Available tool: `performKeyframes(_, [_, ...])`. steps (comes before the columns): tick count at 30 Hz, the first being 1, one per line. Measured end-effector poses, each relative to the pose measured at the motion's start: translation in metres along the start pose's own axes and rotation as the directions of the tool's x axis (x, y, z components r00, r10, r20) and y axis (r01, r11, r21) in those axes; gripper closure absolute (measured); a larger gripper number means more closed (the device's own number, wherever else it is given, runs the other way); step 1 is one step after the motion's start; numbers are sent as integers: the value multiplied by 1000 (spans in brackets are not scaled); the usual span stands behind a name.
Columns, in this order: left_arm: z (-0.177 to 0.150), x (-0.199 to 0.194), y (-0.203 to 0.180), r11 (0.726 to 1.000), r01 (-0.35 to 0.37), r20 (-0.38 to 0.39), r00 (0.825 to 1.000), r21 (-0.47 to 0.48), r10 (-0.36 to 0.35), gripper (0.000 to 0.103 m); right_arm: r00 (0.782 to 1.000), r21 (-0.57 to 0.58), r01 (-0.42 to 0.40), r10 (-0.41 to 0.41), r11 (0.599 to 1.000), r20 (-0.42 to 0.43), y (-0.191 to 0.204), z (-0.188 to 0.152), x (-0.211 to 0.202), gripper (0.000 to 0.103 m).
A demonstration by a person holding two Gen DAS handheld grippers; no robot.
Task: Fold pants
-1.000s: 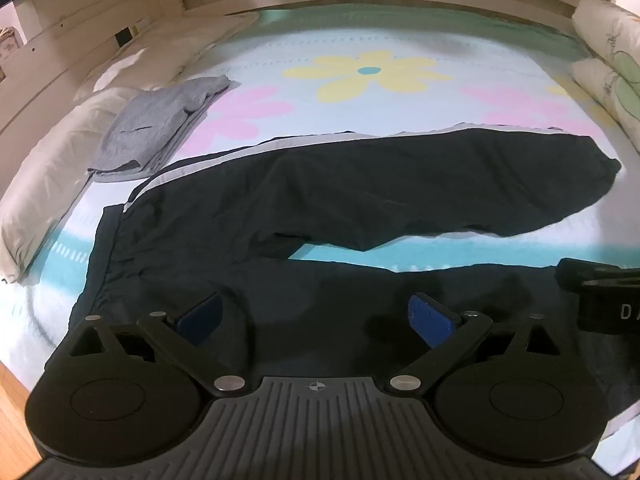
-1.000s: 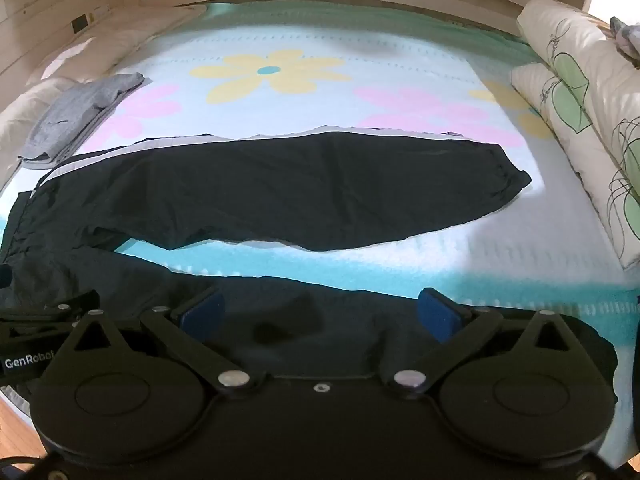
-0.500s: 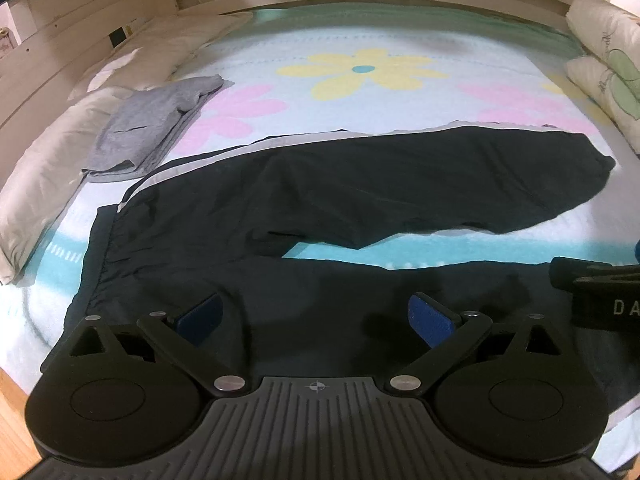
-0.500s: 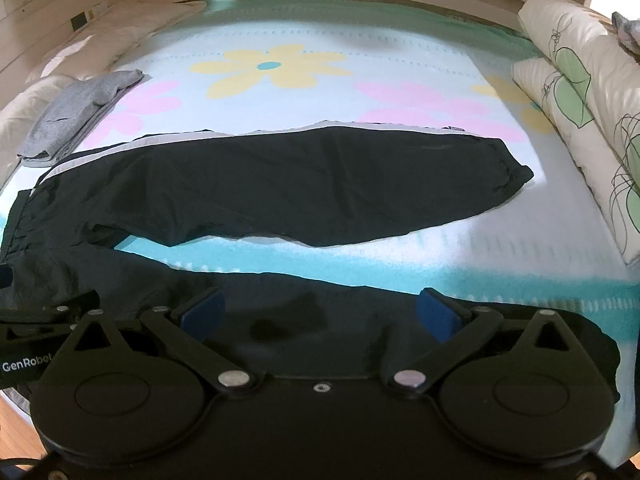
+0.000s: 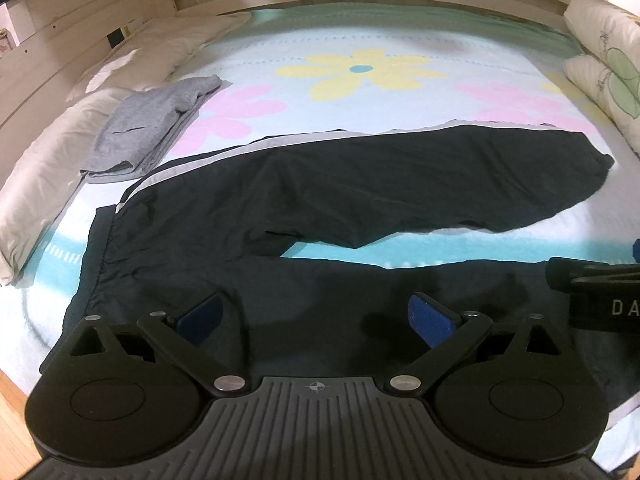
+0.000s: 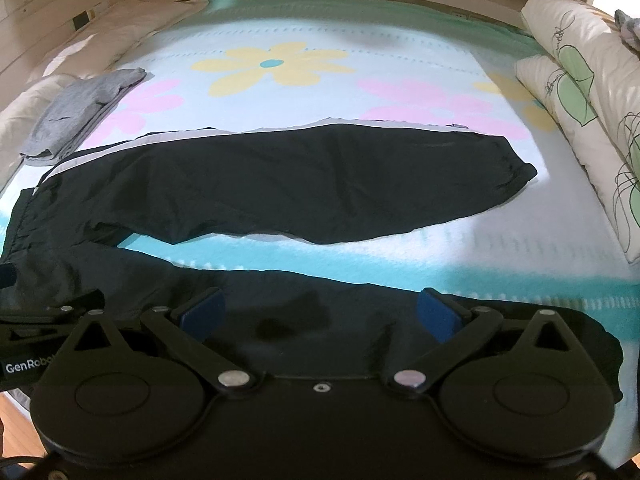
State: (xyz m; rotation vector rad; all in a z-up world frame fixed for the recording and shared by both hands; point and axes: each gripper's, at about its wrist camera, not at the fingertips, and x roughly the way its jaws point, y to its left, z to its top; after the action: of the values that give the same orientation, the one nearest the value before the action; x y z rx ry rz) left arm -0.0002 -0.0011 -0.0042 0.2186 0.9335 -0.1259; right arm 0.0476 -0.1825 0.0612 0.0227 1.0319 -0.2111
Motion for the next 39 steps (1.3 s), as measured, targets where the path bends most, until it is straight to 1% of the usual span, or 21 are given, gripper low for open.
performKeyframes(39, [0,1,-1,1000,7,-14,1000,0,-7,3,1000,-2,-6,6,1000,-11,3,-2,1,1])
